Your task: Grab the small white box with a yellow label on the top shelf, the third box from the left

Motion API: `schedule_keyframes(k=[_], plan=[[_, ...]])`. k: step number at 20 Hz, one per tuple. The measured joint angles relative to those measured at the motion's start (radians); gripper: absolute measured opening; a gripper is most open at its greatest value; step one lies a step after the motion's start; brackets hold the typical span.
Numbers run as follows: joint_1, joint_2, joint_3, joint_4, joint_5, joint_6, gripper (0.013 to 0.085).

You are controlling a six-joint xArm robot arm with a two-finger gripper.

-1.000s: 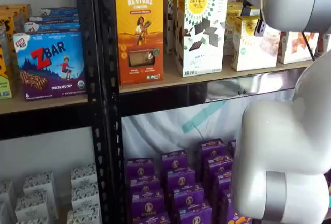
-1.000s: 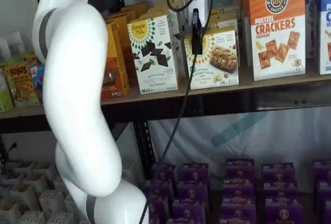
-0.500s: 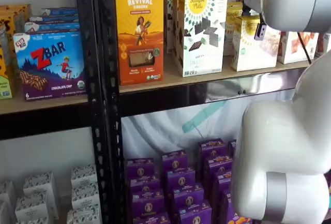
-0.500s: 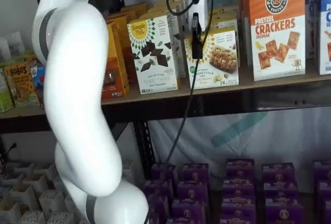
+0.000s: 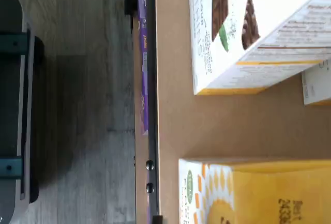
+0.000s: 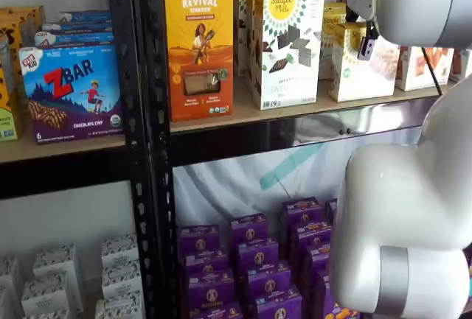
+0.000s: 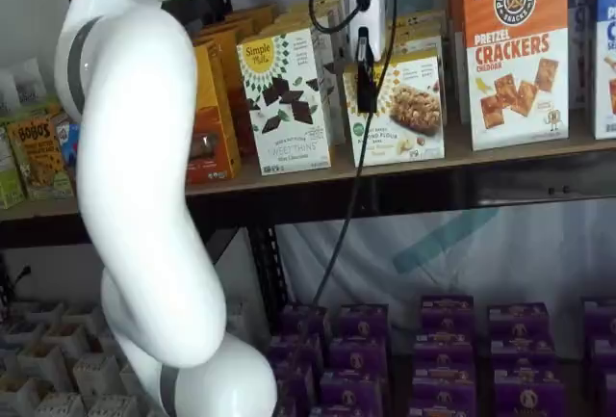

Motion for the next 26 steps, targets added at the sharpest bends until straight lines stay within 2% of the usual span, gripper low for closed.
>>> schedule_keyframes(k=[4, 5, 6, 8, 11, 12, 18, 19, 21, 22, 26], plan=[[-0.003, -0.003, 0.005, 0.004, -0.005, -0.003, 0.0650], [-0.004, -0.003, 0.006, 0.006, -0.007, -0.004, 0.0610], [-0.005, -0.004, 0.007, 0.008, -0.009, -0.005, 0.0610], [-0.008, -0.005, 0.009, 0.015, -0.012, -0.007, 0.0530], [-0.011, -0.006, 0.010, 0.023, -0.016, -0.009, 0.0490], [-0.011, -0.007, 0.010, 0.024, -0.017, -0.009, 0.0450], [-0.012, -0.006, 0.009, 0.022, -0.021, -0.010, 0.0450], [-0.012, -0.006, 0.009, 0.022, -0.020, -0.011, 0.0410], [-0.012, -0.005, 0.008, 0.022, -0.019, -0.011, 0.0410], [-0.013, -0.005, 0.008, 0.022, -0.018, -0.011, 0.0370], [-0.013, -0.001, -0.004, 0.021, 0.001, -0.008, 0.0370]])
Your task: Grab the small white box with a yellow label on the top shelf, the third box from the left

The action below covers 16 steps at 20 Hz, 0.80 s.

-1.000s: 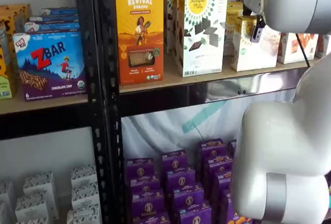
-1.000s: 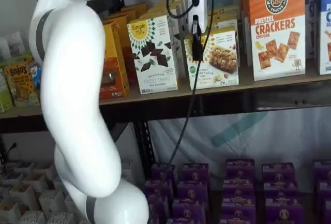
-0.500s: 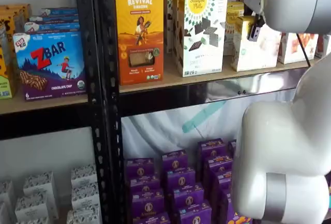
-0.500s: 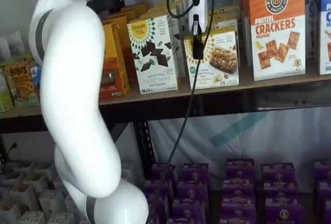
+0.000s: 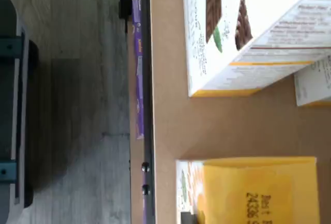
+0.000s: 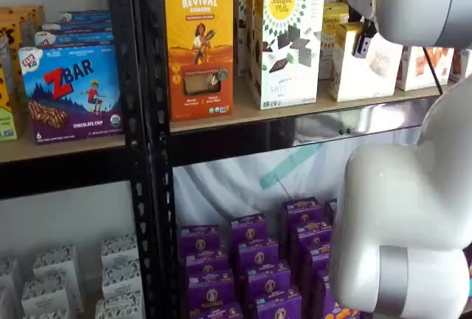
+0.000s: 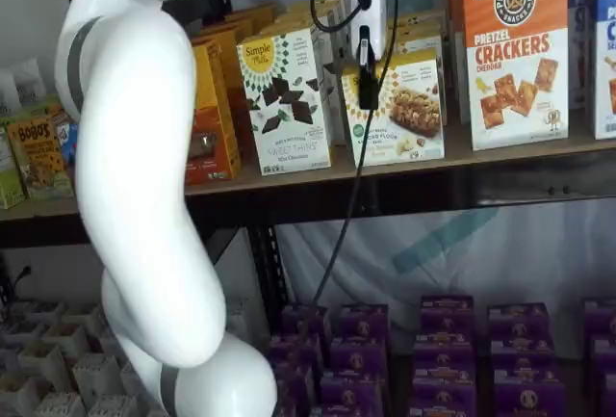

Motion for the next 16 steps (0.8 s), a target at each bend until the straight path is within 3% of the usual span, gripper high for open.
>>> schedule_keyframes(k=[5, 13, 14, 16], plan=[[0.002, -0.001, -0.025, -0.018, 0.069, 0.006, 0.0370], [-0.018, -0.049, 0.014, -0.006, 0.080, -0.009, 0.0370], [-0.023, -0.052, 0.014, 0.000, 0.091, -0.011, 0.0330], [-0.026, -0.052, 0.010, 0.005, 0.102, -0.012, 0.0330]])
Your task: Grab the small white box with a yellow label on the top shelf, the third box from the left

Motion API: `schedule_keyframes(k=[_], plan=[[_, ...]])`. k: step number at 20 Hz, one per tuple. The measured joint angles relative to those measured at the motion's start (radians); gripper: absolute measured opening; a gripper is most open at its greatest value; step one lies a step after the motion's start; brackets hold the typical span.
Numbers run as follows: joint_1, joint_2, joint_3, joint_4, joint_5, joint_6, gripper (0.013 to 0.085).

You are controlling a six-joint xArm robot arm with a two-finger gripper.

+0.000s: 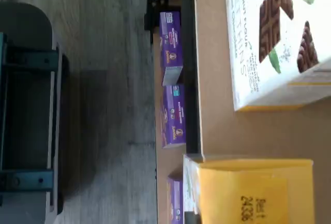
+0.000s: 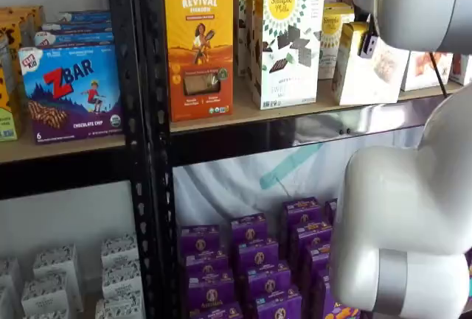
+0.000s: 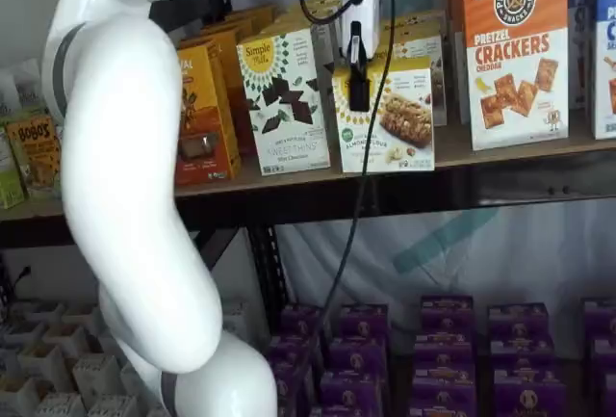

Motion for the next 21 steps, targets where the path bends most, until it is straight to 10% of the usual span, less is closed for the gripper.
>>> schedule_keyframes(k=[21], plan=[[-0.025, -0.218, 0.156, -0.060, 0.135, -0.026, 0.0330]])
